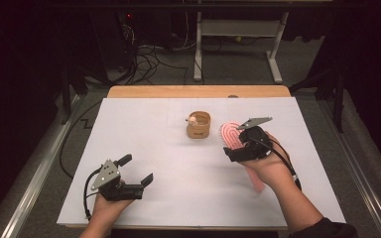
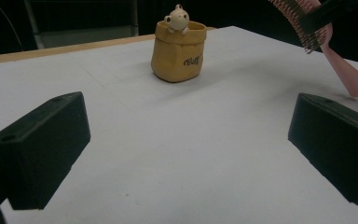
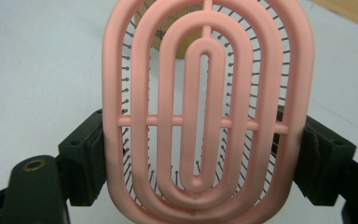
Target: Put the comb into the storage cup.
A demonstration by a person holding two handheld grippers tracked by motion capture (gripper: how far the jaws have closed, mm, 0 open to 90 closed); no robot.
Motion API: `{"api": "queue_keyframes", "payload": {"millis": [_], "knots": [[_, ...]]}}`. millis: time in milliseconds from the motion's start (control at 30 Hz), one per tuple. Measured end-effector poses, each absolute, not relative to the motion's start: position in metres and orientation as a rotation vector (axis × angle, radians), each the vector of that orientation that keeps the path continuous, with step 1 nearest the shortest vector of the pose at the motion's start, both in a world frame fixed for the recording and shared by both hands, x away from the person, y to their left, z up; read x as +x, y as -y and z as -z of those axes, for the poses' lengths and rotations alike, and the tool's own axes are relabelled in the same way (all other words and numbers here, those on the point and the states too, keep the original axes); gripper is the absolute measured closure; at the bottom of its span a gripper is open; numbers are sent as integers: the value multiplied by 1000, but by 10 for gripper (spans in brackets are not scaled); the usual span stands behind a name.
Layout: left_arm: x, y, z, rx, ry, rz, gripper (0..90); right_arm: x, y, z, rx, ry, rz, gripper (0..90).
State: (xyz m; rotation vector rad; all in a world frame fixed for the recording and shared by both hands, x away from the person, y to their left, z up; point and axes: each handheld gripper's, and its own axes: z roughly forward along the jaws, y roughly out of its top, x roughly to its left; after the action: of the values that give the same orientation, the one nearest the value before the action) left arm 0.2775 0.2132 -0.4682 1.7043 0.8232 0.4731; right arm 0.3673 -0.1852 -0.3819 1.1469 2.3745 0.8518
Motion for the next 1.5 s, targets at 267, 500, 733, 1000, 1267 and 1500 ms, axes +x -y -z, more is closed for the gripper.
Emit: {"api": "queue_keyframes", "payload": {"millis": [267,500,733,1000,1267,1500], "knots": [[277,-213,468,1704,-823,-473,0,363,189,379,1131,-2317,-935,200],[277,-213,468,1704,-822,-472,0,356,194,377,1103,-2241,-1010,200],[277,-214,468,1705,-821,-471,0,352,196,376,1081,-2198,-1062,200],[277,-213,468,1709,-822,-468,0,346,200,375,1071,-2104,-1129,200],[277,-213,469,1712,-816,-457,0,340,209,375,1067,-1996,-1230,200],[277,-215,468,1705,-814,-464,0,331,217,382,1056,-1901,-1308,200]]}}
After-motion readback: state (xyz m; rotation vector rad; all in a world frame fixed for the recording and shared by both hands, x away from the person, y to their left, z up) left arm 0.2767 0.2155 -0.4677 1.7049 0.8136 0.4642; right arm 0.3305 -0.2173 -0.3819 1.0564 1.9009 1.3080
